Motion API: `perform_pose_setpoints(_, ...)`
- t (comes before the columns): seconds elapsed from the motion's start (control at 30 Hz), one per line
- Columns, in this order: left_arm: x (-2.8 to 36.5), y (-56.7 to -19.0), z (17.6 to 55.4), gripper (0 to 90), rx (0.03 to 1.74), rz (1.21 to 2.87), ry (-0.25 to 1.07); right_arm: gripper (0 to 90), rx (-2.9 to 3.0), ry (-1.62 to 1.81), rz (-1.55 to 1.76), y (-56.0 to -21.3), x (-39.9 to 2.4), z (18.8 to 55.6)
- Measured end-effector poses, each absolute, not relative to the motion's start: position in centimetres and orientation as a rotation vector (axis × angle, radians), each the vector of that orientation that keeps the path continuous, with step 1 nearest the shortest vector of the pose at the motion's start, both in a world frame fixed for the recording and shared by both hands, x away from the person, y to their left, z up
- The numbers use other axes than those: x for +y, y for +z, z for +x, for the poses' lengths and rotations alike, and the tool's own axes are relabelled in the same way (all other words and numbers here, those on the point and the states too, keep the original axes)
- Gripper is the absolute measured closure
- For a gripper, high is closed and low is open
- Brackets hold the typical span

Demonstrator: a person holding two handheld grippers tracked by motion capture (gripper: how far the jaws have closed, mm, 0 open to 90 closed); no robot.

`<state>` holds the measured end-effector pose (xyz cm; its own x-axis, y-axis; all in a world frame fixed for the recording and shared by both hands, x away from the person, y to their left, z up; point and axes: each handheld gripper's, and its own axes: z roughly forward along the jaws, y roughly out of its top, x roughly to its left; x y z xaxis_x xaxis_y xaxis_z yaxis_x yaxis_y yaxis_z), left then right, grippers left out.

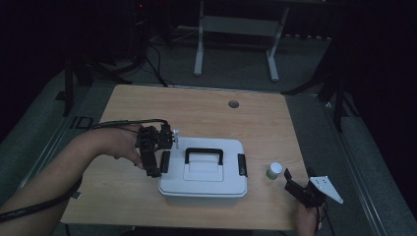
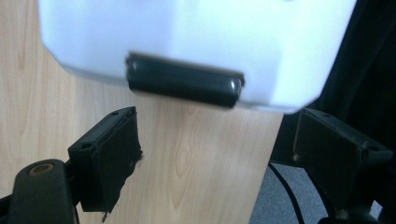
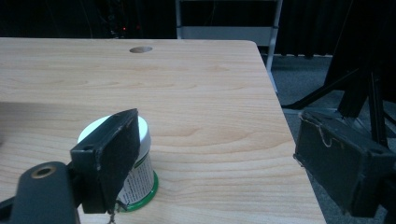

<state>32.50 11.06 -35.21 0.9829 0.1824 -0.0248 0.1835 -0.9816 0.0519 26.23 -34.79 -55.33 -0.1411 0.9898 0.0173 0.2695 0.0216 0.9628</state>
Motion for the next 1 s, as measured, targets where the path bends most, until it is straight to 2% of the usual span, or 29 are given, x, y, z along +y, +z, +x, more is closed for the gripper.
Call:
perform_pose_setpoints(0.57, 7.2, -35.4, 34.5, 15.6, 0.23, 3.095, -0.08, 13.6, 1.529, 1.179, 1.333, -55.3, -34.8, 26.2)
perform_pose_setpoints(0.87, 5.6, -35.7, 35.3, 15.6, 0.188, 3.124, -0.041, 13.5, 1.525, 1.189, 1.339, -55.3, -34.9, 26.2)
perform_pose_setpoints(1.0, 5.2, -36.0, 35.8, 19.4, 0.185, 3.126, -0.027, 13.5, 1.527, 1.191, 1.337, -55.3, -34.9, 26.2)
